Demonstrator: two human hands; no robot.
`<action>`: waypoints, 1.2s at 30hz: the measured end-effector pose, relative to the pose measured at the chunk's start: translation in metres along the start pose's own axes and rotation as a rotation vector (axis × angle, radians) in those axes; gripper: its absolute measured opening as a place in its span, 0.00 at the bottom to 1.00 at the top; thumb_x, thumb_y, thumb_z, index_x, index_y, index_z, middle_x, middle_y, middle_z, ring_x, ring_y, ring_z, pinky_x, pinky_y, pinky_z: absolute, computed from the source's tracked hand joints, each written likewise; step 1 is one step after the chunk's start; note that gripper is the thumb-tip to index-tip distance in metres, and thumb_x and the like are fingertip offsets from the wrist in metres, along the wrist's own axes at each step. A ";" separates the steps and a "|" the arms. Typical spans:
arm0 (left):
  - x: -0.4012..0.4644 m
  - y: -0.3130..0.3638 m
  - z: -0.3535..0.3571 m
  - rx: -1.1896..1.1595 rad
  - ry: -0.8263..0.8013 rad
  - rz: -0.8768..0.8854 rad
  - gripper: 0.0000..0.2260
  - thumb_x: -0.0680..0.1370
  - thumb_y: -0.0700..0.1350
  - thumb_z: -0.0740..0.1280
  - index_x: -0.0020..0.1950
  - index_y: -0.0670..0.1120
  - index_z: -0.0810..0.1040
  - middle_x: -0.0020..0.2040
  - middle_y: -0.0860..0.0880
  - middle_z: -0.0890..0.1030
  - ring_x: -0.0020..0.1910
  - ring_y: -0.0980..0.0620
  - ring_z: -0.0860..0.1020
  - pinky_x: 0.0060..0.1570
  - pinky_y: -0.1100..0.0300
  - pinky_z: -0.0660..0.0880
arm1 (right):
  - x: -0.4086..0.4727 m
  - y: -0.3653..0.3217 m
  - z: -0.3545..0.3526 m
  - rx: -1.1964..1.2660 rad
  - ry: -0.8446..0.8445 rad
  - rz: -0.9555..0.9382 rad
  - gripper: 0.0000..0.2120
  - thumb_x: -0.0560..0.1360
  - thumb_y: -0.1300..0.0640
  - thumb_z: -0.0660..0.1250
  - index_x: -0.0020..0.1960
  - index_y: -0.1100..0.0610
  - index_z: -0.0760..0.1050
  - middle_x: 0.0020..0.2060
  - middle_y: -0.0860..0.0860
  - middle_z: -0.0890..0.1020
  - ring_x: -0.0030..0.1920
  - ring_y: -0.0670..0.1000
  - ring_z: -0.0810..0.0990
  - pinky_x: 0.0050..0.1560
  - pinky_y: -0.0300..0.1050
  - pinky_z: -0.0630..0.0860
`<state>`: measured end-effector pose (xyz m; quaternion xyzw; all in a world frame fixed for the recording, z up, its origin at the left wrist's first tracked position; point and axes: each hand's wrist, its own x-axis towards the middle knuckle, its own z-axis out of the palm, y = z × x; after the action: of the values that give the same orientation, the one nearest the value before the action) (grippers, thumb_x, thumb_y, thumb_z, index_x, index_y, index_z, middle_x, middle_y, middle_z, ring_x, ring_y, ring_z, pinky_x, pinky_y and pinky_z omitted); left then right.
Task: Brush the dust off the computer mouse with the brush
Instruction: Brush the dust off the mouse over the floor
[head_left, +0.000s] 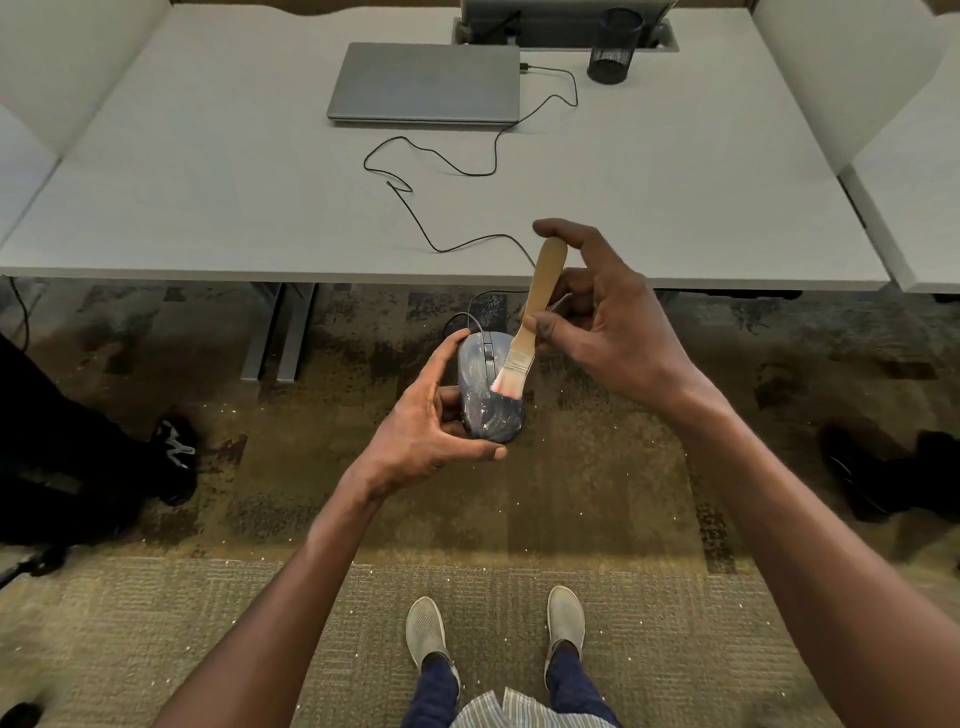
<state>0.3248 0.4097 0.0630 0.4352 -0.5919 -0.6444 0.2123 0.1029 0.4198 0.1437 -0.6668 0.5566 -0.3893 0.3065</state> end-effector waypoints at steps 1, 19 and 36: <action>0.000 0.001 0.001 0.006 0.002 0.001 0.56 0.64 0.29 0.80 0.81 0.58 0.51 0.64 0.47 0.80 0.60 0.50 0.83 0.59 0.50 0.81 | 0.000 0.000 0.002 -0.005 -0.006 -0.005 0.35 0.76 0.62 0.74 0.77 0.51 0.60 0.44 0.52 0.84 0.42 0.51 0.86 0.48 0.52 0.85; -0.008 -0.002 0.005 0.019 -0.009 0.001 0.57 0.64 0.29 0.80 0.80 0.61 0.51 0.62 0.42 0.82 0.58 0.47 0.84 0.60 0.41 0.80 | 0.004 -0.006 0.007 -0.150 0.167 -0.094 0.33 0.76 0.65 0.72 0.77 0.56 0.61 0.44 0.54 0.83 0.41 0.48 0.85 0.44 0.32 0.81; -0.020 -0.004 0.013 0.003 -0.022 0.011 0.58 0.64 0.29 0.80 0.79 0.63 0.52 0.59 0.43 0.85 0.57 0.45 0.84 0.60 0.39 0.79 | 0.004 -0.013 0.008 -0.156 0.144 -0.107 0.36 0.76 0.64 0.73 0.78 0.56 0.59 0.42 0.52 0.82 0.37 0.41 0.83 0.41 0.29 0.79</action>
<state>0.3259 0.4334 0.0646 0.4252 -0.5975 -0.6471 0.2086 0.1167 0.4183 0.1513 -0.6877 0.5695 -0.4074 0.1917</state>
